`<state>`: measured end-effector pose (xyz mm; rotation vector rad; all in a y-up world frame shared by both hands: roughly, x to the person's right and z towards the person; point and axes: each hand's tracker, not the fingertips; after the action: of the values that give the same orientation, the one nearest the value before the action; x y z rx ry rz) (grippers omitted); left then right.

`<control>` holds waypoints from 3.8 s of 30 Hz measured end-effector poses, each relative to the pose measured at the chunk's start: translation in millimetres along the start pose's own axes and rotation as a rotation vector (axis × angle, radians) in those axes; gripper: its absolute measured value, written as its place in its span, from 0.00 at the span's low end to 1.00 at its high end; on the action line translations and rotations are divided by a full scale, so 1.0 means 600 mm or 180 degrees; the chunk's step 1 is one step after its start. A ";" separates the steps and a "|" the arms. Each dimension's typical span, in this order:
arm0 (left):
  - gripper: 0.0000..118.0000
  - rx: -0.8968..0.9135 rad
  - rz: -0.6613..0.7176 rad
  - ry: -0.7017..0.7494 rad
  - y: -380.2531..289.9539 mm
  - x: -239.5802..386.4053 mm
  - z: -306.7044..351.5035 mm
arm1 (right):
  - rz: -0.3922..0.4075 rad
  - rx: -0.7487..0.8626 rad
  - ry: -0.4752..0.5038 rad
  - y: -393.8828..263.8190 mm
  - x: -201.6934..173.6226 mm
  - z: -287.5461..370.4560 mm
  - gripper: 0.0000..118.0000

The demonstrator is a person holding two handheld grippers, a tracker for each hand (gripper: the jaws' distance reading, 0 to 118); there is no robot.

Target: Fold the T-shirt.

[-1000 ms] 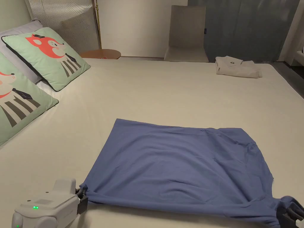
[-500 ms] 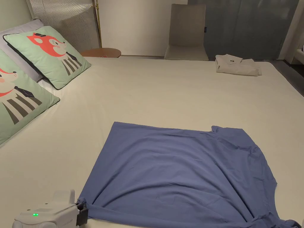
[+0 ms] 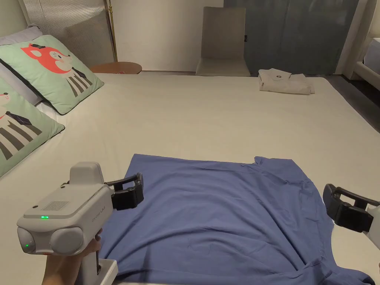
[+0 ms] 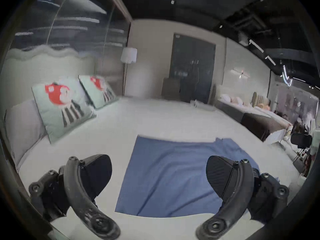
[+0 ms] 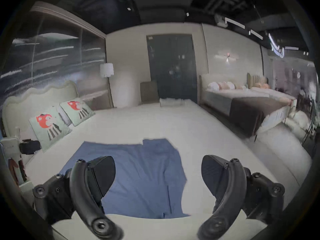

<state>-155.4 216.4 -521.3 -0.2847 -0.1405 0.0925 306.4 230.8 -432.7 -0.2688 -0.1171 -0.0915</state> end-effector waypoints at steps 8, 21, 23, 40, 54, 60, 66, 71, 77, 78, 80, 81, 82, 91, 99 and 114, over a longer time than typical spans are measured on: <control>0.00 0.0457 -0.0151 0.0050 0.024 0.033 0.026 | 0.0335 0.0433 -0.0154 0.024 -0.048 0.019 0.14; 0.00 0.0140 -0.0084 0.0018 0.008 -0.003 0.002 | 0.0372 0.0472 -0.0138 0.022 -0.040 -0.005 0.01; 0.00 0.0060 -0.0090 0.0029 0.002 -0.016 -0.008 | 0.0374 0.0453 -0.0139 0.023 -0.044 0.001 0.01; 0.00 -0.1561 -0.0056 0.0141 -0.156 -0.107 0.014 | 0.0346 0.0174 -0.0100 -0.014 -0.026 -0.018 0.01; 0.78 -0.2139 0.0210 0.0328 -0.242 -0.138 0.027 | 0.0369 -0.0068 -0.0064 -0.046 -0.027 -0.017 0.01; 0.11 -0.2072 -0.0116 0.0286 -0.249 -0.122 0.038 | 0.0365 -0.0168 -0.0112 -0.069 -0.015 -0.015 0.01; 0.06 -0.1932 -0.0033 0.0254 -0.227 -0.113 0.042 | 0.0312 -0.0586 -0.0220 -0.107 0.020 -0.014 0.06; 0.06 -0.1786 0.0114 0.0186 -0.206 -0.115 0.039 | 0.0114 -0.1384 -0.0219 -0.175 0.049 -0.017 0.83; 0.06 -0.1735 0.0135 0.0138 -0.195 -0.111 0.031 | 0.0039 -0.1613 -0.0220 -0.243 0.055 -0.007 0.82; 0.06 -0.1732 0.0132 0.0137 -0.195 -0.110 0.031 | 0.0040 -0.1632 -0.0210 -0.246 0.049 -0.005 0.82; 0.06 -0.1728 0.0123 0.0146 -0.191 -0.104 0.033 | 0.0041 -0.1653 -0.0185 -0.254 0.046 -0.006 0.81; 0.06 -0.1726 0.0130 0.0146 -0.191 -0.103 0.033 | 0.0049 -0.1662 -0.0172 -0.257 0.044 -0.007 0.76; 0.06 -0.1724 0.0144 0.0146 -0.191 -0.103 0.033 | 0.0063 -0.1680 -0.0153 -0.259 0.040 -0.009 0.62; 0.06 -0.1640 0.0278 0.0144 -0.175 -0.107 0.020 | 0.0206 -0.1446 -0.0002 -0.224 0.024 -0.006 0.06; 0.06 -0.1302 0.0355 0.0149 -0.101 -0.104 -0.033 | 0.0221 -0.0941 0.0047 -0.111 0.010 -0.044 0.06; 0.06 -0.1612 0.0026 0.0404 -0.094 -0.080 -0.280 | 0.0301 -0.1672 -0.0132 -0.129 0.021 -0.310 0.06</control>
<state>-173.2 111.3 -670.7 -0.7950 -0.0342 0.0452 329.5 105.3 -588.8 -0.8001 -0.1202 -0.0209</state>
